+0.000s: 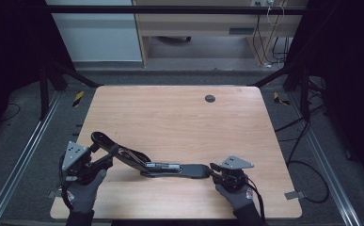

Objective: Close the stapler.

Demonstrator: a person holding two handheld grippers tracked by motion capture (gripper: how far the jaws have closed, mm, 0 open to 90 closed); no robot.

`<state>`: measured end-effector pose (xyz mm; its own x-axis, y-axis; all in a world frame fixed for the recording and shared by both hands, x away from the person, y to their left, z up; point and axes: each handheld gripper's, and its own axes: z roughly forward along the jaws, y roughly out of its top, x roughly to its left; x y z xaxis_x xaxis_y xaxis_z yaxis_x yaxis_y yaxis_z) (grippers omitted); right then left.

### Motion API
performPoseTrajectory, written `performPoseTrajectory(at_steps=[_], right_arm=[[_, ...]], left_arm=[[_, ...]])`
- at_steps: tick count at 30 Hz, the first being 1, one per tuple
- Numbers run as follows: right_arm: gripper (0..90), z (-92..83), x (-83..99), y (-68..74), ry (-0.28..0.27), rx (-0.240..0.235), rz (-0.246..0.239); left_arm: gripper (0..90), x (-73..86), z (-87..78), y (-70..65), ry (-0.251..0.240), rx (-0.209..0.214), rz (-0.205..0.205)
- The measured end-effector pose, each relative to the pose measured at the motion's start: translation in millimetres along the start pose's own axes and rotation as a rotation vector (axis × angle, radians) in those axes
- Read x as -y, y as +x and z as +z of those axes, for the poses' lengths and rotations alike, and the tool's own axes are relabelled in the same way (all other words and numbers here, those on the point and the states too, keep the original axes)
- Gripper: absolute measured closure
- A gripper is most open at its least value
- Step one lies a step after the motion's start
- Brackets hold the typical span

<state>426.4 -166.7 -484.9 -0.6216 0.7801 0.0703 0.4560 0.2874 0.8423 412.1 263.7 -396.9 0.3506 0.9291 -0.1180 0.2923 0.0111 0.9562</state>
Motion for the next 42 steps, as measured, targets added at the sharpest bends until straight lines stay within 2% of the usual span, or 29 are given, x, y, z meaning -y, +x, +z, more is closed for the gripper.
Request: performPoseTrajectory(at_steps=[6,10,14,17,20,26,31,42], right_arm=[[78.4,1.4,3.3,1.7,-0.004,0.024,0.008],[83.1,3.9,5.2,3.7,-0.008,0.034,0.013],[89.1,8.5,6.0,8.0,0.009,0.022,0.018],[90.0,12.9,6.2,8.9,0.016,0.013,0.030],[90.0,16.2,6.3,10.3,0.018,0.005,0.036],[90.0,21.5,7.3,13.3,0.033,0.005,0.038],[90.0,23.5,8.1,14.5,0.030,0.005,0.037],[90.0,24.2,9.3,13.2,0.024,-0.011,0.090]], left_arm=[[41.2,-0.1,3.4,2.0,-0.042,-0.032,-0.018],[46.9,0.9,4.8,2.0,-0.054,-0.047,-0.018],[52.8,1.9,6.6,1.1,-0.055,-0.055,-0.027],[55.1,2.6,7.3,0.8,-0.061,-0.068,-0.018],[57.8,3.8,6.9,1.5,-0.062,-0.062,-0.036],[58.9,4.2,6.9,1.4,-0.069,-0.068,-0.042],[59.4,4.7,6.2,1.8,-0.067,-0.057,-0.061],[60.5,2.6,5.4,-0.2,-0.069,-0.041,-0.069]])
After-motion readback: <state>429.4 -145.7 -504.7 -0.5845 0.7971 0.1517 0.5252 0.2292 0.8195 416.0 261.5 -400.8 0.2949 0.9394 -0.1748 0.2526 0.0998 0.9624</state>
